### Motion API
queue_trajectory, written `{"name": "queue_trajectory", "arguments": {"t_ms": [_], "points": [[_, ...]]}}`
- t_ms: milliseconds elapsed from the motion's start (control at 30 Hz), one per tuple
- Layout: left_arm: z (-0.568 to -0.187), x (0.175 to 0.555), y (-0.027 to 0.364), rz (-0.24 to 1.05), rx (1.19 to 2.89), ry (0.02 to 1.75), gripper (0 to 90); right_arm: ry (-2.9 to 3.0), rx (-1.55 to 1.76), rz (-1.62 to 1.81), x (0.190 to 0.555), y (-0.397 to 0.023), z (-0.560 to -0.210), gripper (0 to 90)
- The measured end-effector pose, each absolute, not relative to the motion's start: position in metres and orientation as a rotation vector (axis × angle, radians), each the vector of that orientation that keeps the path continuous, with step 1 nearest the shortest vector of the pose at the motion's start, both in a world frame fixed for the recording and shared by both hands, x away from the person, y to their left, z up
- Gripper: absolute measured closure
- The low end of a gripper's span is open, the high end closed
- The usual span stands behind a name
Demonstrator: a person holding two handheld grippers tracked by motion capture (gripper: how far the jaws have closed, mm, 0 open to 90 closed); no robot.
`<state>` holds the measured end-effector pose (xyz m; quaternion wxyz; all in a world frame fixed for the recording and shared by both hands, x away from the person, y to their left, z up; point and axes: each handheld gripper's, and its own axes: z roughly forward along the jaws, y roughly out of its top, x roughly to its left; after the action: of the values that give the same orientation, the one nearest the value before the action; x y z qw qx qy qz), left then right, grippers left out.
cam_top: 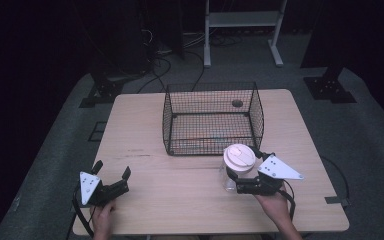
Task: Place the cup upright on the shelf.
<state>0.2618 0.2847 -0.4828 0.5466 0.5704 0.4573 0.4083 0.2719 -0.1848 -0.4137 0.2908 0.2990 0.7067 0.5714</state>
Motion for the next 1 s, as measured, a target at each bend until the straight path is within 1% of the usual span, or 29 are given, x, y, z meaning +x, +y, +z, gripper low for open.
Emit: {"name": "queue_trajectory", "arguments": {"t_ms": [433, 867, 1000], "points": [[-0.483, 0.262, 0.285, 0.967, 1.352, 1.086, 0.0, 1.873, 0.789, 1.499, 0.271, -0.182, -0.415, 4.4], [-0.483, 0.262, 0.285, 0.965, 1.350, 1.086, 0.0, 1.898, 0.749, 1.467, 0.268, -0.175, -0.406, 4.8], [-0.483, 0.262, 0.285, 0.966, 1.351, 1.085, 0.0, 1.891, 0.737, 1.496, 0.267, -0.174, -0.398, 4.9]]}}
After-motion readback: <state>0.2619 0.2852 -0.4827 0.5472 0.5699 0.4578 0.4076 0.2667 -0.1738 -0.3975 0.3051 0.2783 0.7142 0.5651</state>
